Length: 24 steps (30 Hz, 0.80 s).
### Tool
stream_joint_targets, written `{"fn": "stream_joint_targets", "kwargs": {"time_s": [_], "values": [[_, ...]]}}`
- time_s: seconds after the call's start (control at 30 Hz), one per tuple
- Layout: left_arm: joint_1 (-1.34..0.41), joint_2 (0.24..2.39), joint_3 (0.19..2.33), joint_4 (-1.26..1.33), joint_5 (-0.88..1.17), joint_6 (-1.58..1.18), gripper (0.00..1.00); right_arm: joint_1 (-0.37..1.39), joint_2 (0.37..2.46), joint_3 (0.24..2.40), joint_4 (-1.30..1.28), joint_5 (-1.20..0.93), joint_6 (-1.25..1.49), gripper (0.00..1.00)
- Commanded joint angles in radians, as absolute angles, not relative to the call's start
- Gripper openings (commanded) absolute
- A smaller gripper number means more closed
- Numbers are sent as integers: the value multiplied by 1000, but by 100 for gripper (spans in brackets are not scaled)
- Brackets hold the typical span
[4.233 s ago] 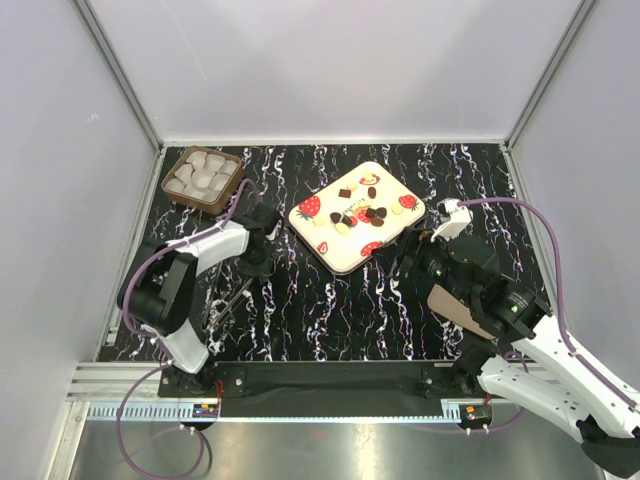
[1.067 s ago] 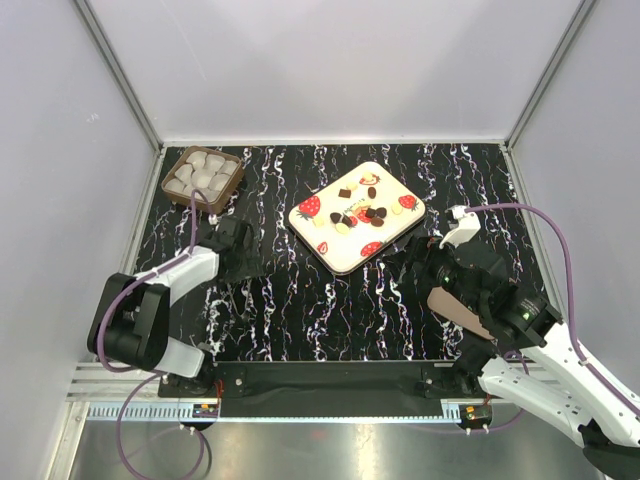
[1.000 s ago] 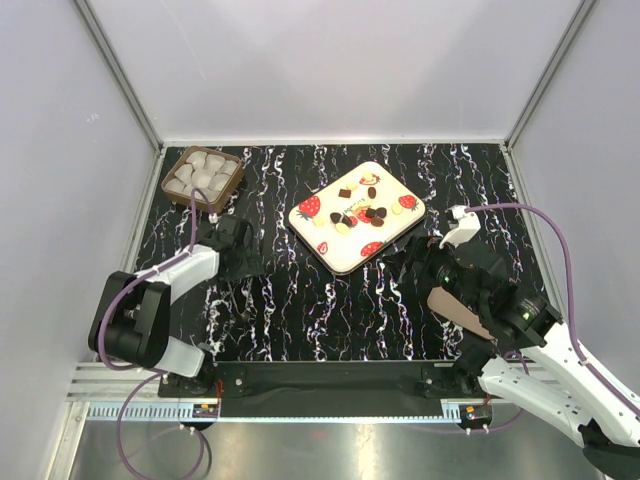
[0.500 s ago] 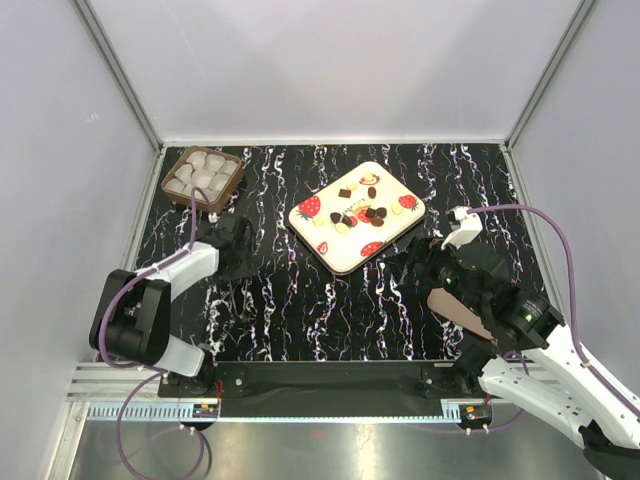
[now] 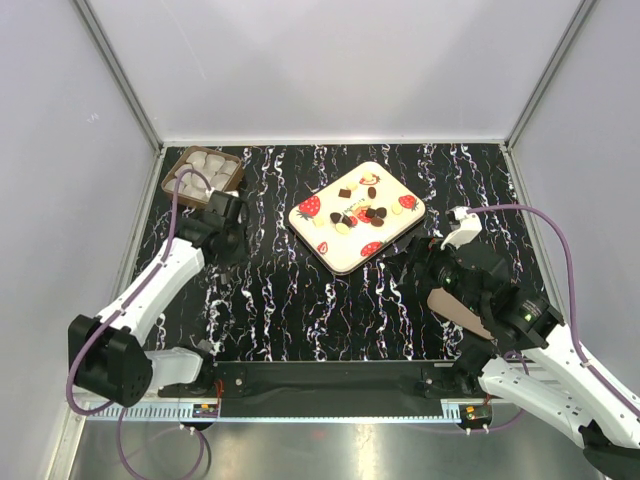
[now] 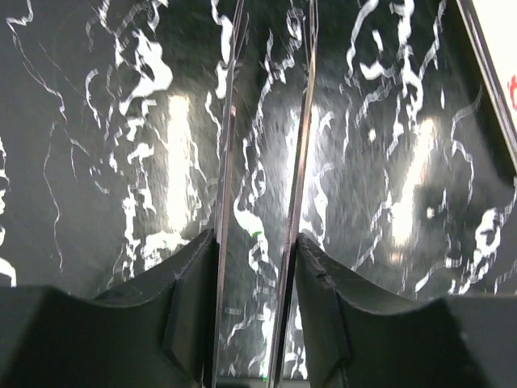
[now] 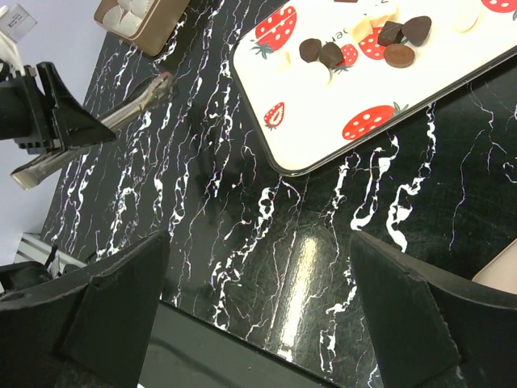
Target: Pack the chocolate
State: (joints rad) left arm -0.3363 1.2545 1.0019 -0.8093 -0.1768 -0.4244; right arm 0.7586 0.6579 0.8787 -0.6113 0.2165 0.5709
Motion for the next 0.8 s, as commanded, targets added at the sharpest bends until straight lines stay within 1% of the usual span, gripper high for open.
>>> {"fn": "stream_joint_targets", "kwargs": {"time_s": [0.0, 0.17, 0.43, 0.6, 0.77], "values": [[-370, 1218, 1063, -905, -150, -399, 44, 761, 666, 923, -597, 215, 586, 100], [-426, 1218, 1162, -957, -158, -394, 42, 759, 680, 939, -606, 229, 586, 100], [-626, 1293, 1340, -953, -173, -393, 42, 761, 698, 951, -633, 294, 577, 100], [-712, 1342, 1376, -907, -190, -370, 41, 761, 698, 960, -643, 351, 575, 100], [-762, 1361, 1371, -839, -219, -350, 42, 759, 701, 972, -644, 434, 578, 100]]}}
